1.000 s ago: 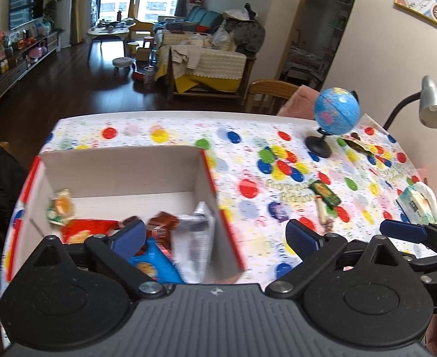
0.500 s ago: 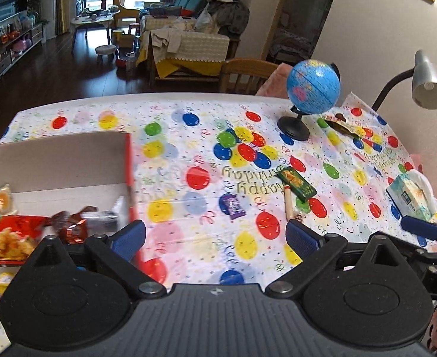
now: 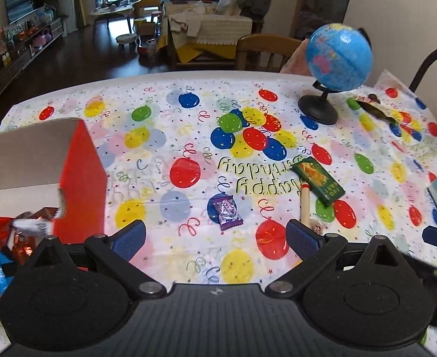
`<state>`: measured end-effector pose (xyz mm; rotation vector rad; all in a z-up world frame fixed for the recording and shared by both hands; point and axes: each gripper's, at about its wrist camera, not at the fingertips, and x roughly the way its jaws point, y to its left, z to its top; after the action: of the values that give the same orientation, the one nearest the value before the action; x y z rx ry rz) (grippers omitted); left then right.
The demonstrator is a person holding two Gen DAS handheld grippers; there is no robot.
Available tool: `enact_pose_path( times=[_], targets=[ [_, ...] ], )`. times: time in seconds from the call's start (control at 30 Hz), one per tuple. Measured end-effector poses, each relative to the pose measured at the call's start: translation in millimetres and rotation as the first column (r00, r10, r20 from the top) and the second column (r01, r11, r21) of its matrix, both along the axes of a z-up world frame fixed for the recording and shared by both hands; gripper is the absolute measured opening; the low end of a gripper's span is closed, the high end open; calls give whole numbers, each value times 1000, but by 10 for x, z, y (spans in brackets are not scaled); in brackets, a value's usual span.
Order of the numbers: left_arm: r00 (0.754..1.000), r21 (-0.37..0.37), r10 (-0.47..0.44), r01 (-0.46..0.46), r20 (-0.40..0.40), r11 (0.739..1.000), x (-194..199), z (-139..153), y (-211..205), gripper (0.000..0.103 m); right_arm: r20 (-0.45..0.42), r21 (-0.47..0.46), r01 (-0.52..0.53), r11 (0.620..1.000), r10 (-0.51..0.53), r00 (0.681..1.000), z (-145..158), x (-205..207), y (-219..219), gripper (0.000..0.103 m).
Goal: Organize snacks
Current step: 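Withdraw both tools from the box back toward the remaining snacks, then grasp the purple candy packet with the left tool while the right tool grasps the small clear-wrapped snack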
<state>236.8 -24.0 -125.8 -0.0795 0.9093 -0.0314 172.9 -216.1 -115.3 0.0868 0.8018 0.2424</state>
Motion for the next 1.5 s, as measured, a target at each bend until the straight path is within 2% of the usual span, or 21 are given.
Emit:
enact_pose_path(
  times=[0.2,0.37,0.57,0.63,0.77,0.83,0.87,1.07,1.23,1.33,1.37,1.5],
  targets=[
    [999,23,2,0,-49,1000,282,-229,-109,101,-62,12,-13,1000,14,998,-226,236,26,93],
    [995,33,10,-6,-95,999,485,-406,-125,100,-84,-11,-52,999,51,995,-396,384,175,92],
    [989,21,27,-24,-142,999,685,-572,-125,100,-145,-6,-42,999,41,989,-576,550,268,82],
    [988,13,23,-21,-153,1000,724,-612,-134,92,-155,-17,-34,999,31,987,-618,603,294,80],
    [986,22,8,-4,-167,1000,786,-679,-175,87,-176,-36,-26,999,19,984,-707,702,349,71],
    [984,12,5,-3,-181,1000,821,-714,-179,71,-189,-30,-21,999,15,982,-753,743,357,65],
    [982,7,3,-2,-189,1000,840,-733,-181,69,-196,-25,-19,1000,14,981,-770,758,354,63],
    [983,1,0,0,-182,1000,881,-754,-205,66,-194,-4,-1,1000,1,981,-816,792,346,50],
    [987,51,3,6,-162,999,860,-745,-257,41,-187,-11,4,1000,-6,982,-819,794,366,36],
    [988,62,-4,13,-151,998,828,-741,-276,31,-177,-26,-5,1000,0,984,-825,748,378,28],
    [989,65,-9,19,-149,998,823,-741,-279,28,-175,-30,-9,1000,3,985,-826,732,383,23],
    [988,48,-32,39,-149,998,816,-733,-258,23,-158,-46,-21,999,13,987,-825,672,380,18]
  ],
)
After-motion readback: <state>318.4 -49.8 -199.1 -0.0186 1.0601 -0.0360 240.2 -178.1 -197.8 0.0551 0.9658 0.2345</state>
